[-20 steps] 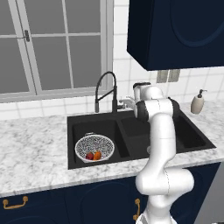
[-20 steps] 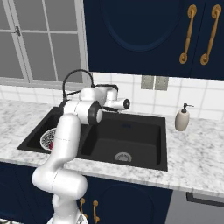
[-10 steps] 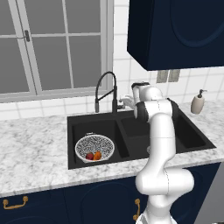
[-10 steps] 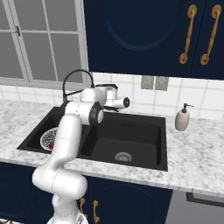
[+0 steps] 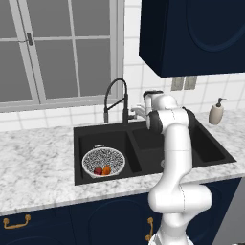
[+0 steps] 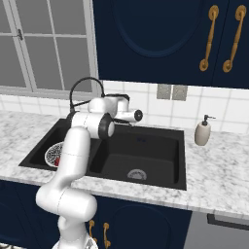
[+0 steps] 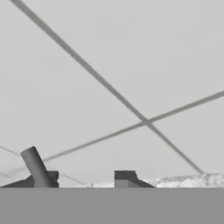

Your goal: Put the colander in the sink, put the tangerine, tangerine, mango in the colander, and turn on the sink faucet and pour water over the colander.

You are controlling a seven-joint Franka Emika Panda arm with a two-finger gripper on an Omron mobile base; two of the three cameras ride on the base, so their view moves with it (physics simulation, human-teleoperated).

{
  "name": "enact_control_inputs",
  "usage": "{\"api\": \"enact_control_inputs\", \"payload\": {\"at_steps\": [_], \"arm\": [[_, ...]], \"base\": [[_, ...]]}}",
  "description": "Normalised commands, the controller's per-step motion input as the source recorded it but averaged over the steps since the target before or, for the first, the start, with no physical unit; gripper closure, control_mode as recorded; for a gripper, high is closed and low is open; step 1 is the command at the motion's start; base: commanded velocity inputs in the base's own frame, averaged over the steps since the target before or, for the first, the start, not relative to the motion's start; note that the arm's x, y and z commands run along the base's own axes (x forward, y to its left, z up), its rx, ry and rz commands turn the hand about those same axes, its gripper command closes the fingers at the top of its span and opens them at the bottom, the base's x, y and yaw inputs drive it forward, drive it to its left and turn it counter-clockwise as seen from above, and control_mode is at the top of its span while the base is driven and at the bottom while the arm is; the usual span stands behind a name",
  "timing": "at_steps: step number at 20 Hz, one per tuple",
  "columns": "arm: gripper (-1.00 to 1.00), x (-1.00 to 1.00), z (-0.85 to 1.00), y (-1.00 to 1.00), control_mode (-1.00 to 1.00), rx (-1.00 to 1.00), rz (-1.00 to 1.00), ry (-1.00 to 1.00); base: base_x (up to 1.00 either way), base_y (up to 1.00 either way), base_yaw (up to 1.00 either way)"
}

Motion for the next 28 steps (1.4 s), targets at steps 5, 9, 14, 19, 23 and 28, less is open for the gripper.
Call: {"api": "enact_control_inputs", "payload": {"at_steps": [5, 9, 14, 19, 23, 28], "arm": [[1.0, -0.08, -0.25, -0.91, -1.0, 0.0, -0.14, 0.02], [1.0, -0.2, -0.3, -1.0, -1.0, 0.0, -0.15, 0.04], [1.0, -0.33, -0.31, -1.0, -1.0, 0.0, -0.16, 0.05], [1.0, -0.46, -0.31, -1.0, -1.0, 0.0, -0.15, 0.05], [1.0, -0.52, -0.28, -1.0, -1.0, 0.0, -0.13, 0.07], [1.0, -0.6, -0.05, -0.93, -1.0, 0.04, -0.04, 0.02]], "base": [[0.0, 0.0, 0.0], [0.0, 0.0, 0.0], [0.0, 0.0, 0.0], [0.0, 0.0, 0.0], [0.0, 0.0, 0.0], [0.0, 0.0, 0.0]]}}
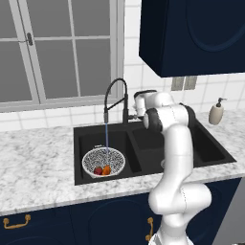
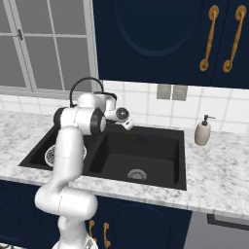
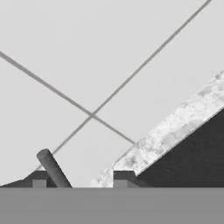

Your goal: Put the colander in the sink, put the tangerine, tangerine, mango in the colander, and turn on the sink faucet and pour water over the colander.

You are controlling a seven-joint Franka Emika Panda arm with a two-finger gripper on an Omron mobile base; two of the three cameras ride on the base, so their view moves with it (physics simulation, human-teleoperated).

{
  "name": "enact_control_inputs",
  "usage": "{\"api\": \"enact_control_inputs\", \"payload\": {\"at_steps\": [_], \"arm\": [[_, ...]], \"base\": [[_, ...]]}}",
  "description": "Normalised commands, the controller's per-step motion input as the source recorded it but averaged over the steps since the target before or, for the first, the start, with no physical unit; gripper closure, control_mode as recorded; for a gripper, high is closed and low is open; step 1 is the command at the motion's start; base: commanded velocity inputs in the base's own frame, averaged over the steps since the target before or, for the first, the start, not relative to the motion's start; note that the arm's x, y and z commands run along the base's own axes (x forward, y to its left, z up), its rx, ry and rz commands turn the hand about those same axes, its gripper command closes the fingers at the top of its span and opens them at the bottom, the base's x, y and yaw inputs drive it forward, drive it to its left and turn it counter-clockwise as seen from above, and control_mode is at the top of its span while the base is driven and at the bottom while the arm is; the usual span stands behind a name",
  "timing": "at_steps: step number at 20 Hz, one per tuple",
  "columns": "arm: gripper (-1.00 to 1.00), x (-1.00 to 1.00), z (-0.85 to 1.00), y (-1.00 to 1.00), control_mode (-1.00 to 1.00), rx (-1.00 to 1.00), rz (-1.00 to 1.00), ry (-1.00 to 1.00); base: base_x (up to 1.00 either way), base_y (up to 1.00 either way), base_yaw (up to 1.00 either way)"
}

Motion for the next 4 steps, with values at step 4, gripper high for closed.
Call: {"api": "enact_control_inputs", "payload": {"at_steps": [4], "arm": [[1.0, -0.61, 0.0, -0.62, -1.0, 0.07, 0.0, 0.0]], "base": [[0.0, 0.0, 0.0]]}}
